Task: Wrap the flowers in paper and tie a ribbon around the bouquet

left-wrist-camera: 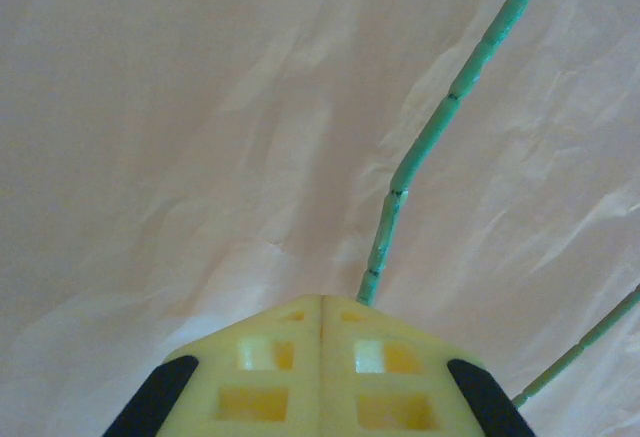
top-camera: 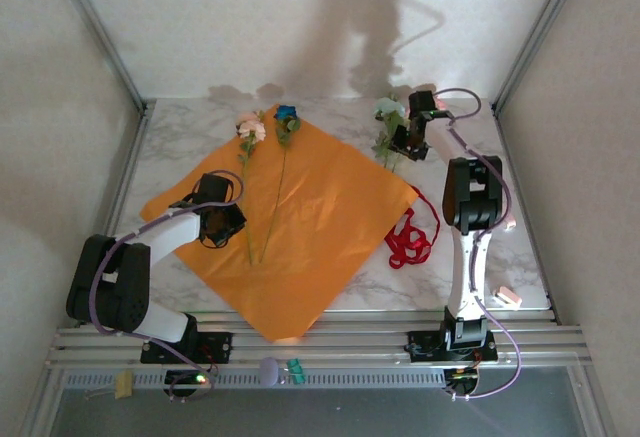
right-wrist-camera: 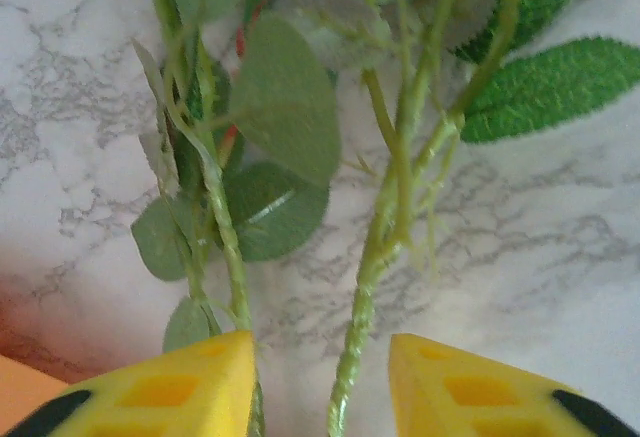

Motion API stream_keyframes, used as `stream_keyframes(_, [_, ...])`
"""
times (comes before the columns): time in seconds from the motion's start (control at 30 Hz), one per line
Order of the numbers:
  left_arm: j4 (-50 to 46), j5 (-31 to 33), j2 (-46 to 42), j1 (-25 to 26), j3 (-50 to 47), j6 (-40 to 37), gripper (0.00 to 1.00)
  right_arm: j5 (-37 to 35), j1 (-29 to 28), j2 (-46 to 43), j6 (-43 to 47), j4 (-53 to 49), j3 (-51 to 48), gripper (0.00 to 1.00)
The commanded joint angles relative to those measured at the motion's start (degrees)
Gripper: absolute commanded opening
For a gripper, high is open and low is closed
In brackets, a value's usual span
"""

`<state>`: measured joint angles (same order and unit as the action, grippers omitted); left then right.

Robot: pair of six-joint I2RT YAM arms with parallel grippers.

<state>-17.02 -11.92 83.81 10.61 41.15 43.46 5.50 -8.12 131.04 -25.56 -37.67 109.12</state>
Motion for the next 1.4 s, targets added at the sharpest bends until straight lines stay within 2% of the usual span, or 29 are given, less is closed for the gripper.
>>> stream_keyframes(0.0, [-1.97, 1.86, 0.06, -0.42, 1.01, -0.89, 0.0, -2.42, -0.59, 2.29, -1.81, -4.12, 2.2, 0.33])
stream_keyframes(0.43, [-2.41, 1.69, 1.91, -0.42, 2.99, -1.62, 0.0, -4.72, -0.88, 4.84, -5.27, -4.15, 2.5, 0.3])
stream_keyframes(0.57, [-2.83, 1.78, 2.17, -0.43, 3.32, -1.98, 0.0, -6.54, -0.87, 5.55, -5.68, -5.29, 3.62, 0.13])
stream_keyframes(0.67, [-2.85, 1.77, 2.32, -0.42, 3.46, -2.09, 0.0, -11.31, -0.9, 1.53, -4.59, -3.96, 1.85, 0.01])
stream_keyframes(0.7, [-2.83, 1.73, 2.5, -0.47, 3.5, -2.07, 0.0, -13.33, -0.92, -0.37, -4.06, -3.47, 1.28, 0.0])
stream_keyframes(0.93, [-1.95, 1.31, 3.47, -0.42, 3.5, -1.68, 0.0, -30.21, -0.19, -14.93, 1.34, -4.45, 1.23, 0.0])
stream_keyframes(1.13, [-1.2, 0.94, 3.81, -0.42, 3.43, -1.63, 0.0, -36.38, 1.43, -24.55, 6.46, -1.66, 0.92, 0.0])
stream_keyframes(1.23, [-1.25, 0.94, 3.73, -0.4, 3.41, -1.64, 0.0, -32.4, 1.24, -29.45, 7.06, 0.65, 0.3, 0.0])
stream_keyframes(1.37, [-0.84, 0.95, 3.44, -0.35, 2.84, -1.54, 0.0, -16.49, -2.5, -35.72, 2.66, 6.54, -5.3, 0.0])
